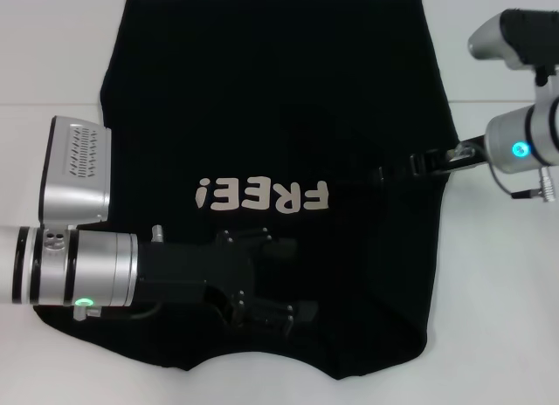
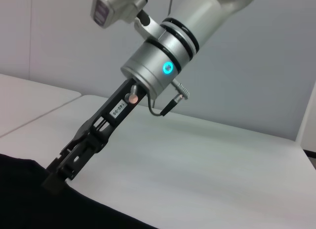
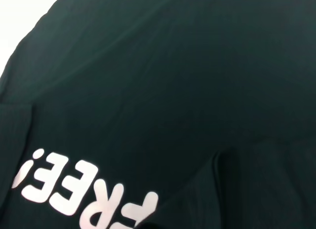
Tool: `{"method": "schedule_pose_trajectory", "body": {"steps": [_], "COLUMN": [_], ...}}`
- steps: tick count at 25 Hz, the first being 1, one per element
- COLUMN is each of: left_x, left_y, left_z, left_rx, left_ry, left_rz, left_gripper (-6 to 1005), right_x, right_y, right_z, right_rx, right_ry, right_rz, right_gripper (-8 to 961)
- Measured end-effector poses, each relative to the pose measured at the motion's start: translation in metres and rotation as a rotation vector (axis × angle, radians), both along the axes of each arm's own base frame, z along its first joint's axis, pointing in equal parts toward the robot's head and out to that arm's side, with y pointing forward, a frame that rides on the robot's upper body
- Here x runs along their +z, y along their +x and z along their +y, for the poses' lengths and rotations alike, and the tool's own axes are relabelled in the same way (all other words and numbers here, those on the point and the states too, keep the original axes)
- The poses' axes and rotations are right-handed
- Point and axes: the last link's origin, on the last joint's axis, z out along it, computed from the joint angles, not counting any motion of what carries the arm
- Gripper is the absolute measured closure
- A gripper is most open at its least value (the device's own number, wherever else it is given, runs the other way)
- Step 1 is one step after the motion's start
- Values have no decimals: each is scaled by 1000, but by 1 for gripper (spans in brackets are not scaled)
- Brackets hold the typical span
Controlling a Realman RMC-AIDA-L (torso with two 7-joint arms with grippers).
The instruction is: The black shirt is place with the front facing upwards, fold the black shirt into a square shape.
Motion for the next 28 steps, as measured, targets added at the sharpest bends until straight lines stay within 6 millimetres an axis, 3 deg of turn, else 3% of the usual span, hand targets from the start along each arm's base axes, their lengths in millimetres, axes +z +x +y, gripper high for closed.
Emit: {"method": "schedule_pose_trajectory", "body": {"steps": [6, 13, 15, 16, 20, 28], "left_x": [3, 19, 30, 45, 64, 105], "left_y": [-1, -8, -14, -25, -45, -89], "left_z": [2, -3, -3, -4, -7, -22], "left_rx": [7, 57, 109, 199, 323, 533], "left_ry": [14, -35, -46, -47, -36, 63], "left_rz": [-8, -32, -43, -60, -72, -89], "left_gripper": [77, 79, 79, 79, 80, 82], "right_x": [-11, 7, 14, 17, 26, 26], "right_y": [-7, -10, -8, -7, 0, 2], "right_z": [-1, -8, -14, -18, -34, -62], "right_rx": [12, 64, 91, 107, 183, 351], "right_ry": [1, -11, -26, -35, -64, -170], "right_rz": [13, 128, 187, 217, 306, 355], "right_gripper": [24, 25, 25, 25, 25, 24]}}
